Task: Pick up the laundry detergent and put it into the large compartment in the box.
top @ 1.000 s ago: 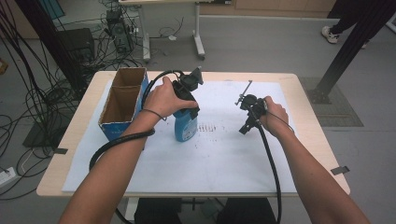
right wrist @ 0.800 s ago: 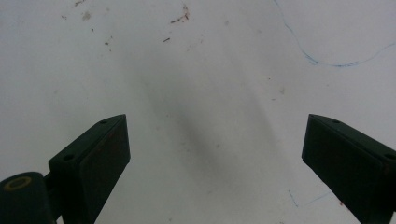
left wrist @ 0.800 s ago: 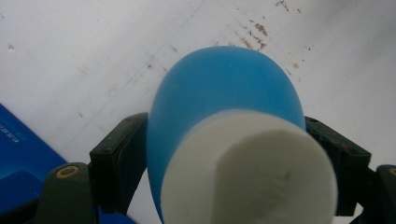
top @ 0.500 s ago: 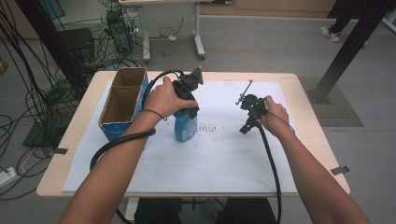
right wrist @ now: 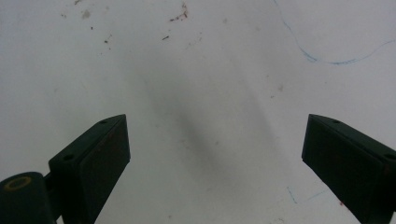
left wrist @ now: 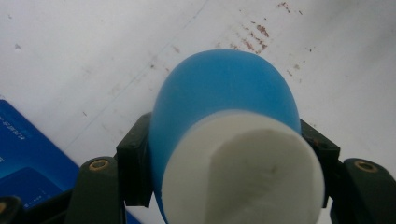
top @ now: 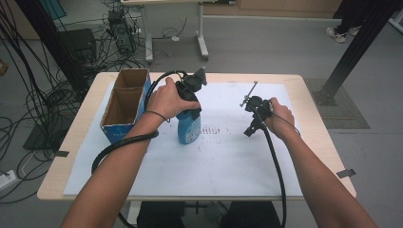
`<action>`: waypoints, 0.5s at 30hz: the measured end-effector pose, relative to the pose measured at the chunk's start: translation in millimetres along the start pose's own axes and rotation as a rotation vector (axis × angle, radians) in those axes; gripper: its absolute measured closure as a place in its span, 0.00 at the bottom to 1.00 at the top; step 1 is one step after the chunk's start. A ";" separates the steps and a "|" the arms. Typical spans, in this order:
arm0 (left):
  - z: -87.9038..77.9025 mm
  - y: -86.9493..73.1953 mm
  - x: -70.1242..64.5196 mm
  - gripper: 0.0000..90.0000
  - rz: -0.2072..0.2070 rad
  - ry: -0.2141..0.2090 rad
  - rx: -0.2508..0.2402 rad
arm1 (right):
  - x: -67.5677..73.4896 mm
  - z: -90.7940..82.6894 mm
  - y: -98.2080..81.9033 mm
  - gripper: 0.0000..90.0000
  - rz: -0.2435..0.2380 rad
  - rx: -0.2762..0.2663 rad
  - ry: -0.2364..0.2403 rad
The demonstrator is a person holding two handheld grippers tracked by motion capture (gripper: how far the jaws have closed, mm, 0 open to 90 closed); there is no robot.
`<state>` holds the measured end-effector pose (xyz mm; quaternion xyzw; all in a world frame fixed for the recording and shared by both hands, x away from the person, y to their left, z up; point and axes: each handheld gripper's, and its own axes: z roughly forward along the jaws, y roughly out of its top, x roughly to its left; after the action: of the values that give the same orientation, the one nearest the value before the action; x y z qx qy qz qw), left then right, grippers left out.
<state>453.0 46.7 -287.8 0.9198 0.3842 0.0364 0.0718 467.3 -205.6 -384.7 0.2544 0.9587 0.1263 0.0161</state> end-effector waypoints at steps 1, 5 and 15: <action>-0.1 0.0 -0.1 0.41 0.001 0.001 0.000 | 0.0 -0.1 0.1 0.08 0.000 0.001 -0.001; 0.0 0.3 -0.6 0.41 0.001 0.004 0.002 | -0.1 0.0 0.3 0.08 -0.001 0.002 -0.001; 0.0 0.3 -1.5 0.42 -0.001 0.011 0.003 | -0.9 -0.4 -0.5 0.08 -0.003 0.000 -0.002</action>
<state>452.2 45.4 -287.8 0.9195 0.3850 0.0411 0.0683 467.9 -206.6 -384.5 0.2531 0.9590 0.1262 0.0176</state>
